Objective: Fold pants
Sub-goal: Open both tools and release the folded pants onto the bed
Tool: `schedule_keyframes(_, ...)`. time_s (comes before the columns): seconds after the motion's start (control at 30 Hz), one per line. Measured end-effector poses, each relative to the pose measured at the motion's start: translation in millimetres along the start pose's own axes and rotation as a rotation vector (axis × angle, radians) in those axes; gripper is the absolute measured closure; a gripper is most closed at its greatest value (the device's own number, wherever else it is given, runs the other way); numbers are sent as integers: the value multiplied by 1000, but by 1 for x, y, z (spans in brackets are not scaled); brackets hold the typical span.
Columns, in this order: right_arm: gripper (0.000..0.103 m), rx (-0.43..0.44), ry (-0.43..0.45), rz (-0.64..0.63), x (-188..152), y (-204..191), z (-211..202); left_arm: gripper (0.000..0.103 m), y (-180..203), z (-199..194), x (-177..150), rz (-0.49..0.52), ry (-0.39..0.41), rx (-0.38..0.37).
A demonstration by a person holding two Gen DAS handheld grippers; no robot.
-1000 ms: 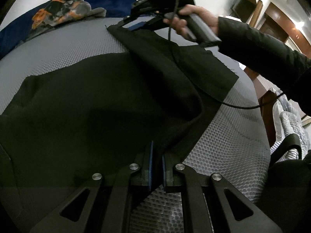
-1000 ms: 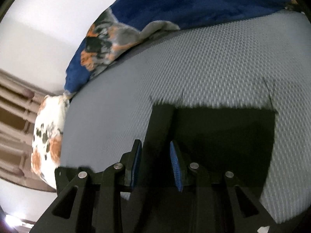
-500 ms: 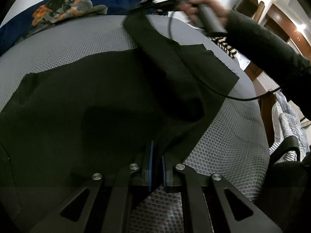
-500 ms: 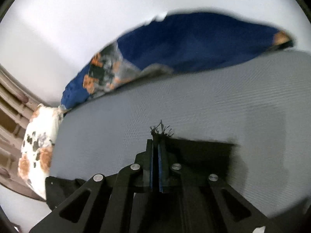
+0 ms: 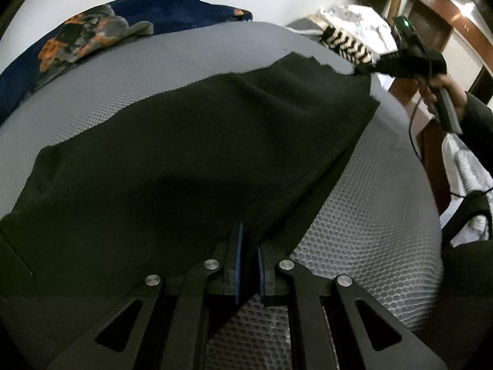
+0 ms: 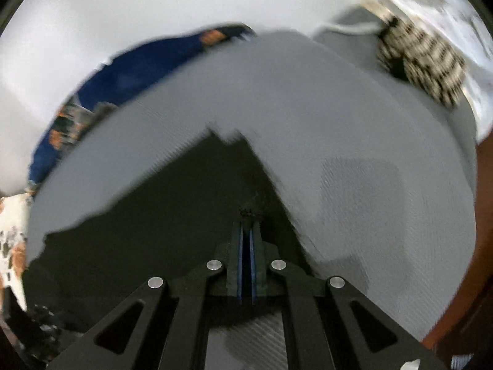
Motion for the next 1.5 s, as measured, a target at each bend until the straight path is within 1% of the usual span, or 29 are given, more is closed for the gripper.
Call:
schedule_keyframes(0.1,100,-19,-3,16,-14,11,4,93,4,4,-1,38,-12,31)
schedule_keyframes(0.2,101,-9,33,21,-12,11,-7,93,4,3,0,45,-19,42)
schedule_keyframes(0.3,101,-31,52,1,-12,10,-12,93,5,2,1,60,-18,42)
schedule_keyframes(0.37,101,-54,32,-6,-16,11,-6,93,6,4,0,78,-23,40)
schedule_keyframes(0.43,101,-67,-16,-5,-23,14,5,93,8,5,-3,96,-27,43)
schedule_keyframes(0.5,101,-55,-13,3,-22,16,7,93,6,7,-3,97,-32,38)
schedule_keyframes(0.53,97,-30,-24,21,-20,17,6,91,4,7,-3,87,-37,30)
schedule_keyframes(0.57,89,-18,-32,27,-19,17,5,89,2,7,-2,76,-44,22)
schedule_keyframes(0.6,84,-13,-37,26,-15,17,2,86,0,7,0,55,-54,4)
schedule_keyframes(0.63,76,-13,-29,19,-12,17,-2,84,-3,6,1,33,-68,-11)
schedule_keyframes(0.67,75,-11,-18,1,-6,15,-8,78,-5,5,2,16,-77,-17)
schedule_keyframes(0.7,75,-6,-10,-11,0,14,-12,68,-7,3,3,-4,-83,-28)
schedule_keyframes(0.77,75,41,17,-37,17,7,-20,58,-11,-6,6,-30,-67,-50)
schedule_keyframes(0.87,75,141,10,-51,50,-11,-15,52,-18,-26,12,-50,-11,-94)
schedule_keyframes(0.93,75,175,-4,-59,72,-18,0,51,-29,-36,19,-83,25,-90)
schedule_keyframes(1.03,75,215,-27,-23,95,-22,23,50,-54,-45,27,-167,73,-54)
schedule_keyframes(1.13,75,218,-48,-9,115,-24,48,51,-90,-50,31,-299,119,4)
schedule_keyframes(1.2,75,211,-64,-5,119,-25,60,50,-114,-51,30,-380,146,54)
schedule_keyframes(1.3,75,199,-86,0,123,-23,75,51,-144,-50,24,-487,161,122)
schedule_keyframes(1.4,77,199,-108,-7,123,-25,83,51,-164,-48,17,-547,169,162)
schedule_keyframes(1.5,79,181,-126,-42,118,-32,86,50,-178,-44,16,-576,173,188)
Point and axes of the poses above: each gripper's, at about its wrist camera, not at the fingertips, and z roughly the way its jaws point, y to its right, x to its top, the point moved 6 cm from there along z, roughly the way its jaws point, and after that the axes turned 3 degrees about x, right-handed, at the moved point
